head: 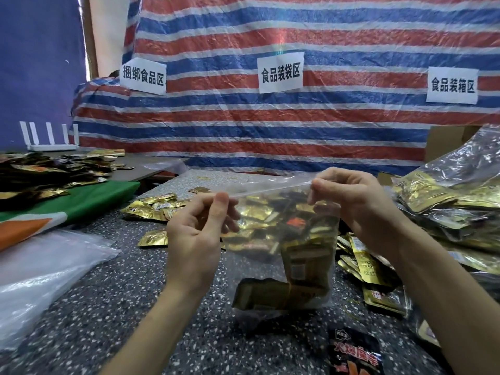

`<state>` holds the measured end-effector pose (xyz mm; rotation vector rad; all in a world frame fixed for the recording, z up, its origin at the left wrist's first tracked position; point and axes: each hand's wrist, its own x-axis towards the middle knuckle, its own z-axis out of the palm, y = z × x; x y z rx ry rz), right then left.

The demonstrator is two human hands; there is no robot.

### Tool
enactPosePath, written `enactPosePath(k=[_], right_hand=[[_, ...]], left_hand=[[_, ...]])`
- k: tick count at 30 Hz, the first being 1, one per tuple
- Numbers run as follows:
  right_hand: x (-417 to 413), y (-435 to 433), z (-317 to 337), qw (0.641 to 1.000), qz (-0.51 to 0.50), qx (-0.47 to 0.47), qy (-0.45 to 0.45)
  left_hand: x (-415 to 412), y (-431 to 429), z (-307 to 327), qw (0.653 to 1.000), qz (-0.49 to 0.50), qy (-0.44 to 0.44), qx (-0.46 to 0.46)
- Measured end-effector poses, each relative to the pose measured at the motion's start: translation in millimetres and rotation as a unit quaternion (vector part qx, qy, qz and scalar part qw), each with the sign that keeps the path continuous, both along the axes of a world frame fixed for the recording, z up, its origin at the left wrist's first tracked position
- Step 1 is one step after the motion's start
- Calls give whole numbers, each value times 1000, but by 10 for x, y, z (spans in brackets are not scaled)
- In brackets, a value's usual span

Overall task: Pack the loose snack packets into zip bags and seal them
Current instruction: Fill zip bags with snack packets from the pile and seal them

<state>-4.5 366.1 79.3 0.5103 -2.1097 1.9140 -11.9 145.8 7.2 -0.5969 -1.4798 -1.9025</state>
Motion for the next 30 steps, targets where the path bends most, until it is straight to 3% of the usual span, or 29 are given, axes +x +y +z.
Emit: enactPosePath(k=[2, 5, 7, 10, 14, 19, 27, 30], right_hand=[[42, -25, 28, 995, -75, 53, 24], [157, -112, 130, 950, -189, 207, 137], [282, -264, 205, 901, -192, 329, 209], [379, -514, 211, 848, -157, 458, 215], [430, -616, 205, 878, -79, 438, 175], [466, -544, 218, 897, -80, 403, 166], [531, -610, 182, 858, -128, 462, 183], [553, -649, 161, 827, -139, 509, 194]], left_hand=[[26, 13, 6, 1000, 9, 17, -15], [61, 33, 7, 999, 4, 27, -27], [85, 45, 9, 998, 2, 38, -41], [131, 74, 24, 993, 12, 80, -82], [141, 80, 17, 986, 1, 108, -126], [128, 72, 14, 982, 26, 108, -155], [134, 72, 16, 976, 28, 123, -176], [144, 74, 11, 978, 29, 125, -166]])
